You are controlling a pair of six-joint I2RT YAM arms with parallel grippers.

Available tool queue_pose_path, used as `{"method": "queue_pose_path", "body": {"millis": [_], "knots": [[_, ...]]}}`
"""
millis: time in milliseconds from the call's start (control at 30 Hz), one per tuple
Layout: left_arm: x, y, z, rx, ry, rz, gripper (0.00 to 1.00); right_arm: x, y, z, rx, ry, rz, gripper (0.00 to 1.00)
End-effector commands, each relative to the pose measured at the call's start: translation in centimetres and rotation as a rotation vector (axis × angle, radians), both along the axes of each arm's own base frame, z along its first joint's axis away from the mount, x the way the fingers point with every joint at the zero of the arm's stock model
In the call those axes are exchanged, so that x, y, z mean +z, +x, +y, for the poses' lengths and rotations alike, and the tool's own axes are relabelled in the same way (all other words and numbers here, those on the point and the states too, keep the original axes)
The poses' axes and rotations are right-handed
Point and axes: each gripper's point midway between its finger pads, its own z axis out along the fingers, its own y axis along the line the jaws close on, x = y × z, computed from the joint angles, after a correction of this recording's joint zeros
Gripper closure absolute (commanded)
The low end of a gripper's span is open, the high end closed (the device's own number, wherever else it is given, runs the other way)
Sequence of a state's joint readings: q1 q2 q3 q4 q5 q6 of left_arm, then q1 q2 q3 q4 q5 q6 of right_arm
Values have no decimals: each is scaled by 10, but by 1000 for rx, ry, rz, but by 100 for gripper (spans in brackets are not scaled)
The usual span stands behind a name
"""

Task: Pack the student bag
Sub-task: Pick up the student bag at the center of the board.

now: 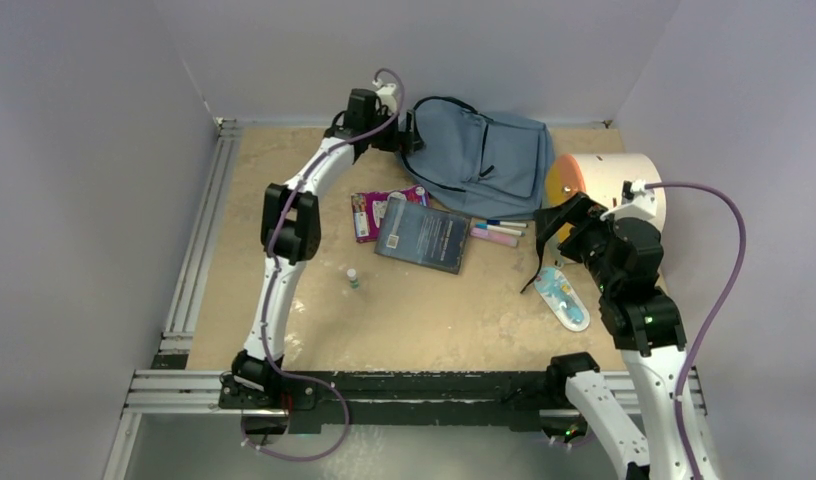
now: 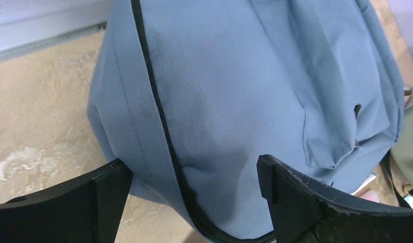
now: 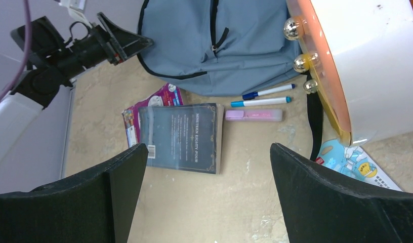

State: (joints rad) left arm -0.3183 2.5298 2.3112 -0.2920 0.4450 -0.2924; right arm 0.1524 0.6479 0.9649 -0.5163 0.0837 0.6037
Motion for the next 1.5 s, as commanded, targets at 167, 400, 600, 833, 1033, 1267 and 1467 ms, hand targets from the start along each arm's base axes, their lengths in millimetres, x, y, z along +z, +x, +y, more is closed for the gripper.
{"method": "queue_pose_path", "body": {"millis": [167, 400, 600, 833, 1033, 1267, 1467], "knots": [[-3, -4, -24, -81, -77, 2, 26, 16, 4, 7, 30, 22, -48, 7], [17, -13, -46, -143, -154, -9, 75, 12, 0, 8, 35, 23, -40, 8], [90, -24, -61, -193, -233, -114, 100, 10, -2, 7, 35, 24, -37, 8], [216, -40, -70, -159, -396, -318, 100, 7, -4, 7, 33, 27, -33, 8], [312, -50, -60, -69, -499, -516, 100, 5, -10, 8, 35, 41, -32, 8], [375, -63, -40, 3, -506, -672, 100, 5, -14, 8, 39, 46, -24, 8], [426, -80, -11, 98, -469, -810, 100, 3, -16, 8, 39, 46, -20, 8]]}}
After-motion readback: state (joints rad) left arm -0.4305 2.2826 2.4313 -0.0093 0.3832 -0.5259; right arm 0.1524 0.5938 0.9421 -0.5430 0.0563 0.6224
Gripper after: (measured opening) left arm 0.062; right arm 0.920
